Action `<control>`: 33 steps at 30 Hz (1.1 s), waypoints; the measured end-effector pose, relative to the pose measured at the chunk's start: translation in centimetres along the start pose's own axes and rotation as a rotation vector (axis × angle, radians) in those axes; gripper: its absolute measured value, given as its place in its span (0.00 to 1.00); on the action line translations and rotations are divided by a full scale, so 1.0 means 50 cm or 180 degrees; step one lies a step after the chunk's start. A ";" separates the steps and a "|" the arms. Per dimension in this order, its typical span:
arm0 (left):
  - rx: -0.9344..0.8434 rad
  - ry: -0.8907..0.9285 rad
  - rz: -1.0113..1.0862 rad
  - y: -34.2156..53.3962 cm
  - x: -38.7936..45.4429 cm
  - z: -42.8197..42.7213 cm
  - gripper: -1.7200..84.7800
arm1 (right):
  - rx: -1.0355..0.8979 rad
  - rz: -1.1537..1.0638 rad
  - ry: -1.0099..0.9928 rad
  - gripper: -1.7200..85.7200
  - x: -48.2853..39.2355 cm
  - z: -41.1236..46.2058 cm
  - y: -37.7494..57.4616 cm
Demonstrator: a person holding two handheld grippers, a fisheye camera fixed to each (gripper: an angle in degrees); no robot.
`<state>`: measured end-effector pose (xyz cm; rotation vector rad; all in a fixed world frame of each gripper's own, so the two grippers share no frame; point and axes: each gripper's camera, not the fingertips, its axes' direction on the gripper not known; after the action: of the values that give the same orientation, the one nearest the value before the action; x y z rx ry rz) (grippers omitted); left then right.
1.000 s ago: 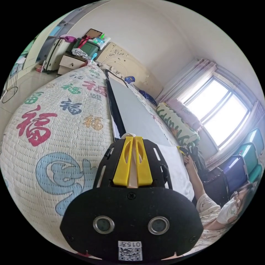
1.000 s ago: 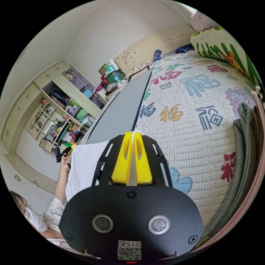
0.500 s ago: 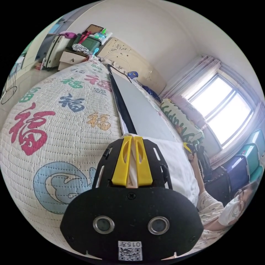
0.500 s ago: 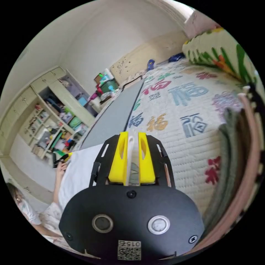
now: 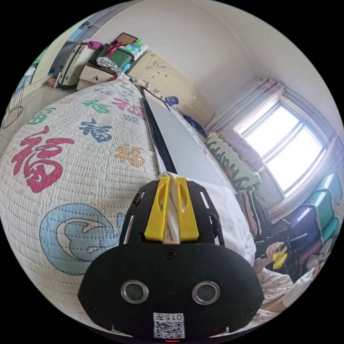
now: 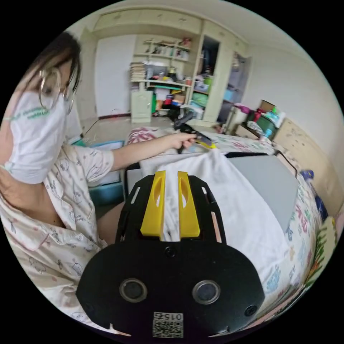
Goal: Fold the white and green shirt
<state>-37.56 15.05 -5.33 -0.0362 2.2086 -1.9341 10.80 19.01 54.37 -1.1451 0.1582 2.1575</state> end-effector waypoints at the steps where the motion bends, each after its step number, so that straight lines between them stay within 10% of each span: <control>1: -0.0040 -0.0033 0.0005 0.000 0.002 0.008 0.07 | -0.0124 -0.0166 -0.0104 0.10 -0.049 0.062 0.006; 11: -0.0437 -0.0381 0.0366 -0.005 0.038 0.090 0.04 | -0.1053 -0.0276 -0.0170 0.11 -0.151 0.471 0.168; 33: -0.0134 0.0110 0.0077 0.104 -0.168 0.136 0.01 | -0.0965 -0.0195 0.0308 0.07 0.009 0.573 0.716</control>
<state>-27.59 10.41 -10.10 0.0177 2.2609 -1.8896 -31.19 3.43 64.27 -1.4057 -0.1656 2.1210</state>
